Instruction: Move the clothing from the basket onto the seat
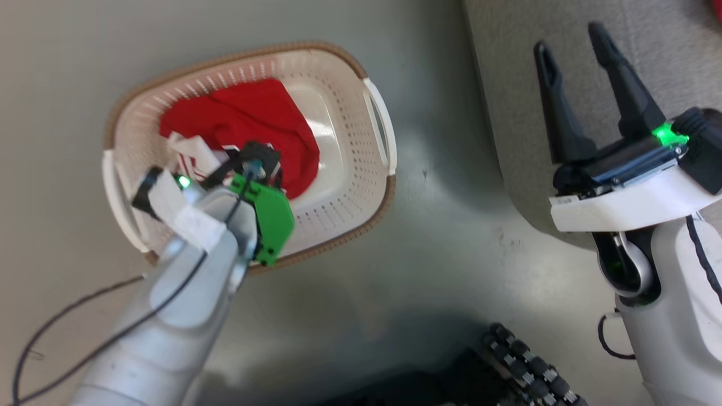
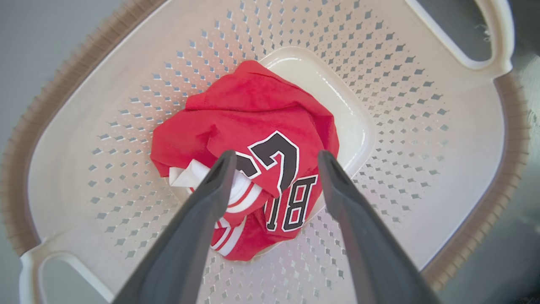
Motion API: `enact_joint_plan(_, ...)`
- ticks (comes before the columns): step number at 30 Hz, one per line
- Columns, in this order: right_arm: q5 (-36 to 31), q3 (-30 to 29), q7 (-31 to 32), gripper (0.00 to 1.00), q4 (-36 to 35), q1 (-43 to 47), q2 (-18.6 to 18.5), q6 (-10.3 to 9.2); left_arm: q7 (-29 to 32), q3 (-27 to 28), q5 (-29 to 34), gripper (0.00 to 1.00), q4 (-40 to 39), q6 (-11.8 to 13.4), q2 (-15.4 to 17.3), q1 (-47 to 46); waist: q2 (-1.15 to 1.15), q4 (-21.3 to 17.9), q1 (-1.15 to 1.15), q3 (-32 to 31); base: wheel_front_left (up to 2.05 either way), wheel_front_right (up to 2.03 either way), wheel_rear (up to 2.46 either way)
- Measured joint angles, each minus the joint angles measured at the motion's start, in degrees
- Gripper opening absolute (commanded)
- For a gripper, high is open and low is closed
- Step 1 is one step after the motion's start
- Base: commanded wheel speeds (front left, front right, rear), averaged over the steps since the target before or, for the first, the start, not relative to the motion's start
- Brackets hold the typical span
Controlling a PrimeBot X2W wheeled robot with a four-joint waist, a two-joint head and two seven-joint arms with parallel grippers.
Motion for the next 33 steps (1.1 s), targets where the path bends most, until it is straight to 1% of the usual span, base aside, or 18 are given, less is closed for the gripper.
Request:
enact_joint_plan(3, 0.03, 0.46, -1.04, 1.00, -0.03, -1.22, 0.85, 0.08, 0.15, 0.31, 0.00, 1.00, 2.35, -0.47, 0.32, -2.30, 0.00, -0.65, 0.00, 2.40, 0.00, 0.00, 0.00)
enact_joint_plan(7, 0.27, 0.89, -1.96, 1.00, 0.54, -1.85, 1.01, 0.13, 0.46, 1.69, -0.23, 1.00, 4.95, -0.75, 0.40, -3.94, 0.00, -1.59, 0.00, 5.12, 0.00, 0.00, 0.00)
enact_joint_plan(11, 0.44, 1.71, -2.89, 1.00, 1.47, -2.13, 1.74, 0.59, 0.38, 2.18, -0.29, 1.00, 7.70, -0.98, 1.14, -5.38, 0.00, -2.76, 0.00, 7.04, 0.00, 0.00, 0.00)
enact_joint_plan(20, 0.74, 2.74, -4.16, 1.00, 2.99, -3.25, 2.58, 0.91, -0.02, 5.00, -1.37, 1.00, 13.37, -0.82, 2.34, -8.05, 0.00, -5.30, 0.00, 9.31, 0.00, 0.00, 0.00)
enact_joint_plan(23, 1.01, 3.20, -4.58, 1.00, 3.56, -3.27, 2.71, 1.02, 0.04, 6.15, -2.26, 1.00, 15.10, -0.32, 2.40, -8.53, 0.00, -5.97, 0.00, 9.85, 0.00, 0.00, 0.00)
enact_joint_plan(24, 1.02, 3.36, -4.59, 1.00, 3.74, -3.29, 2.76, 1.32, 0.04, 6.34, -2.46, 1.00, 15.60, -0.29, 2.40, -8.55, 0.00, -6.20, 0.00, 10.01, 0.00, 0.00, 0.00)
enact_joint_plan(28, 1.02, 3.42, -5.08, 1.00, 4.37, -3.37, 2.83, 1.35, 0.04, 6.31, -2.46, 1.00, 17.31, 0.09, 2.27, -8.63, 0.00, -6.73, 0.00, 10.33, 0.00, 0.00, 0.00)
enact_joint_plan(29, 1.02, 3.44, -5.08, 1.00, 4.57, -3.46, 2.85, 1.36, 0.04, 6.25, -2.46, 0.68, 17.69, 0.09, 2.27, -8.67, 0.00, -6.85, 0.00, 10.39, 0.00, 0.00, 0.00)
enact_joint_plan(30, 1.03, 3.47, -5.09, 1.00, 4.69, -3.58, 2.88, 1.36, 0.04, 6.21, -2.46, 0.40, 18.08, 0.09, 2.27, -8.83, 0.00, -6.97, 0.00, 10.43, 0.00, 0.00, 0.00)
enact_joint_plan(31, 1.04, 3.52, -5.16, 1.00, 4.81, -3.78, 2.93, 1.36, 0.04, 6.20, -2.46, 0.00, 18.52, 0.09, 2.26, -9.11, 0.00, -7.07, 0.00, 10.45, 0.00, 0.00, 0.00)
enact_joint_plan(33, 1.30, 3.66, -5.59, 1.00, 4.99, -4.30, 3.08, 1.42, -0.01, 5.95, -2.45, 0.00, 19.22, 0.09, 2.26, -9.81, 0.00, -7.24, 0.00, 10.49, 0.00, 0.00, 0.00)
